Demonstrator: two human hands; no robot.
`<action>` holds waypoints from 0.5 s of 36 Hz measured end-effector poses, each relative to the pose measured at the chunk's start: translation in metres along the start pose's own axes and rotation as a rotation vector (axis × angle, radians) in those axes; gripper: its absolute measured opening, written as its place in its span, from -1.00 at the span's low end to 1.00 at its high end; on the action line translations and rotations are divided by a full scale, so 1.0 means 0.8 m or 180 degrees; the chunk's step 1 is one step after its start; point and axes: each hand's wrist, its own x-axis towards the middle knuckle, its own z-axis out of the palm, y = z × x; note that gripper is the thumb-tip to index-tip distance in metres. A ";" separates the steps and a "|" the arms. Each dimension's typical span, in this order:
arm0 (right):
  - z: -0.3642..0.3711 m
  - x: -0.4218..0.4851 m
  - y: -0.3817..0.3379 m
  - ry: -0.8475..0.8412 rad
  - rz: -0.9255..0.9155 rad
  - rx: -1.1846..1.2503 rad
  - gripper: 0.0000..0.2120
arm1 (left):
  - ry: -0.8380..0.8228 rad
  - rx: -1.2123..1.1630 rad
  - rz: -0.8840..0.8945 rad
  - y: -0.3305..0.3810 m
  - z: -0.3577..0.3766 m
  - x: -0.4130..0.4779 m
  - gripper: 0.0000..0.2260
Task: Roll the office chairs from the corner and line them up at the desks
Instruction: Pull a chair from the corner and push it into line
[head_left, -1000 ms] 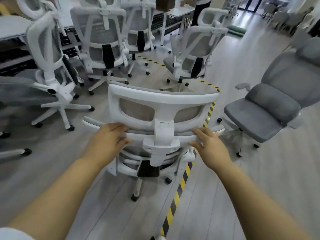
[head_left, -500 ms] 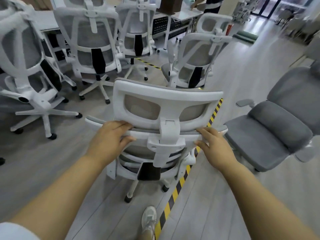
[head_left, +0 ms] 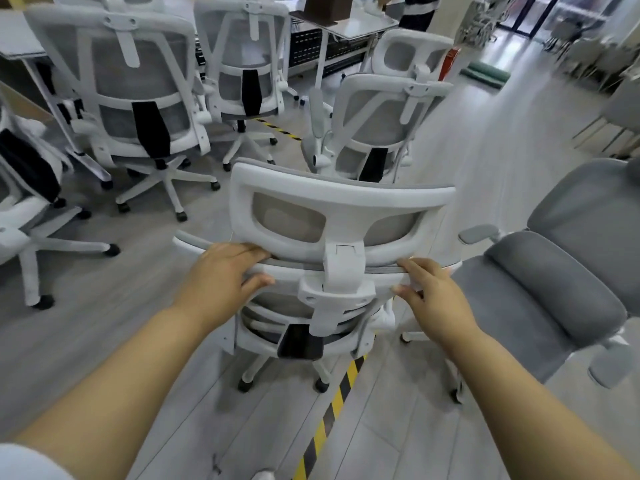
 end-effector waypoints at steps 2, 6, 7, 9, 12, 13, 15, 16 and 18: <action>-0.002 0.023 0.011 0.0025 -0.0039 0.0020 -0.61 | 0.0022 -0.0005 -0.0043 0.002 0.008 0.023 -0.44; -0.010 0.074 0.031 -0.0013 -0.0152 0.0039 -0.62 | 0.0096 -0.0043 -0.0201 0.010 0.021 0.063 -0.43; -0.013 0.088 0.036 -0.0029 -0.0176 0.0062 -0.62 | 0.0106 -0.0050 -0.0252 0.011 0.025 0.074 -0.44; -0.017 0.116 0.047 -0.0065 -0.0264 0.0072 -0.63 | 0.0073 -0.0023 -0.0343 0.009 0.033 0.094 -0.46; -0.024 0.159 0.065 -0.0174 -0.0348 0.0146 -0.63 | 0.0056 0.0017 -0.0458 0.009 0.049 0.123 -0.48; -0.027 0.172 0.071 -0.0199 -0.0380 0.0161 -0.63 | 0.0059 0.0015 -0.0479 0.010 0.054 0.132 -0.48; -0.031 0.200 0.084 -0.0237 -0.0470 0.0116 -0.63 | 0.0095 0.0003 -0.0507 0.015 0.065 0.150 -0.48; -0.033 0.214 0.090 -0.0265 -0.0516 0.0059 -0.62 | 0.0122 0.0007 -0.0507 0.019 0.070 0.160 -0.49; -0.039 0.242 0.101 -0.0334 -0.0577 -0.0018 -0.62 | 0.0173 0.0026 -0.0535 0.030 0.078 0.181 -0.50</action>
